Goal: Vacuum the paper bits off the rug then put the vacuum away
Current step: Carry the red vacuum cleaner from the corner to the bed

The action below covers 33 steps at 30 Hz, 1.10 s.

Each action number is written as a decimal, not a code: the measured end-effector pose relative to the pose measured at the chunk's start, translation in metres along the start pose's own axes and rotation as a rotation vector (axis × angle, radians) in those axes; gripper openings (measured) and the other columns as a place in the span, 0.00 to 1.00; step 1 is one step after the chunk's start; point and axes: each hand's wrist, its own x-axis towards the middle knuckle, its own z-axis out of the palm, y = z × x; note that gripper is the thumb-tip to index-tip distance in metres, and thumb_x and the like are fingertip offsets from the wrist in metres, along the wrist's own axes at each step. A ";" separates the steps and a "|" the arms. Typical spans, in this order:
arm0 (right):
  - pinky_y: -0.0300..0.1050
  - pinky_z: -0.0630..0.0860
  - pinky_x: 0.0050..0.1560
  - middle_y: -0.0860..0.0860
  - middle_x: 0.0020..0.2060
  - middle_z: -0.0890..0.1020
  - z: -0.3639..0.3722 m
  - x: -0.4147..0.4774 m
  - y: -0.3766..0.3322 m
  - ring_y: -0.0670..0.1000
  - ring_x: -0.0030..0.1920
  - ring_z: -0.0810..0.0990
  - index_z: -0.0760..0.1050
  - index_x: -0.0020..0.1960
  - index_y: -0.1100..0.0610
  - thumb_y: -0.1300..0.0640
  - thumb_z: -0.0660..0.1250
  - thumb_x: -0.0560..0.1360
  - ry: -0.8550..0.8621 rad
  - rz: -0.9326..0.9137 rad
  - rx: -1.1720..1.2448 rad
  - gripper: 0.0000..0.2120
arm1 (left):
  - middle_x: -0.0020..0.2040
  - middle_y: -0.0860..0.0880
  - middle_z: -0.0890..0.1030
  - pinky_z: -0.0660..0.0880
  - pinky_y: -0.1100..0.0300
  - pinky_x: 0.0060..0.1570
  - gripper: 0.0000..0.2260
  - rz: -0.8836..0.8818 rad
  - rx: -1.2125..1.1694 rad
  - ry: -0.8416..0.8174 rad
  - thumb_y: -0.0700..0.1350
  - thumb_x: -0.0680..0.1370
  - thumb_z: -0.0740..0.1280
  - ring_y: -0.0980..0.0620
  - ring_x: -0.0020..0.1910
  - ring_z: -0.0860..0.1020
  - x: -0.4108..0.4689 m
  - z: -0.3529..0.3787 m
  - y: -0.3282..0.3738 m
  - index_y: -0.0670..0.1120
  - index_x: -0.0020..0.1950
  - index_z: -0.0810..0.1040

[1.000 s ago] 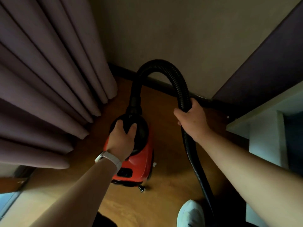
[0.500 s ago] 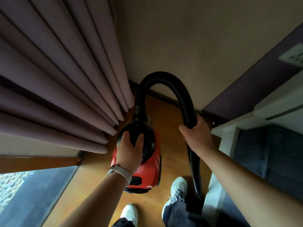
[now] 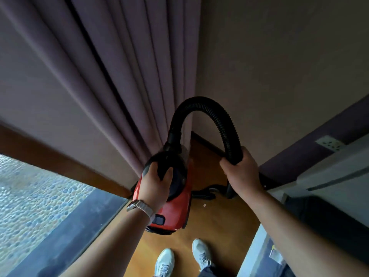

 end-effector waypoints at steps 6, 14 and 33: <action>0.45 0.72 0.30 0.58 0.36 0.79 0.011 -0.015 -0.071 0.52 0.32 0.77 0.71 0.43 0.52 0.57 0.71 0.70 -0.154 -0.170 0.027 0.08 | 0.53 0.47 0.82 0.77 0.49 0.52 0.13 -0.040 -0.033 0.207 0.57 0.76 0.64 0.43 0.52 0.79 -0.037 -0.063 0.017 0.58 0.59 0.71; 0.46 0.76 0.31 0.52 0.31 0.79 0.051 -0.056 -0.138 0.53 0.31 0.81 0.72 0.41 0.50 0.57 0.71 0.70 -0.488 -0.428 0.069 0.07 | 0.40 0.51 0.81 0.76 0.53 0.41 0.08 -0.232 -0.062 0.509 0.54 0.78 0.65 0.47 0.42 0.80 -0.109 -0.127 -0.006 0.50 0.50 0.75; 0.45 0.71 0.30 0.52 0.26 0.76 0.197 -0.336 -0.176 0.51 0.26 0.75 0.70 0.39 0.59 0.66 0.70 0.70 -1.208 -0.629 0.014 0.09 | 0.34 0.53 0.80 0.70 0.62 0.34 0.07 -0.693 -0.110 1.220 0.49 0.75 0.69 0.56 0.35 0.78 -0.405 -0.253 -0.122 0.48 0.40 0.76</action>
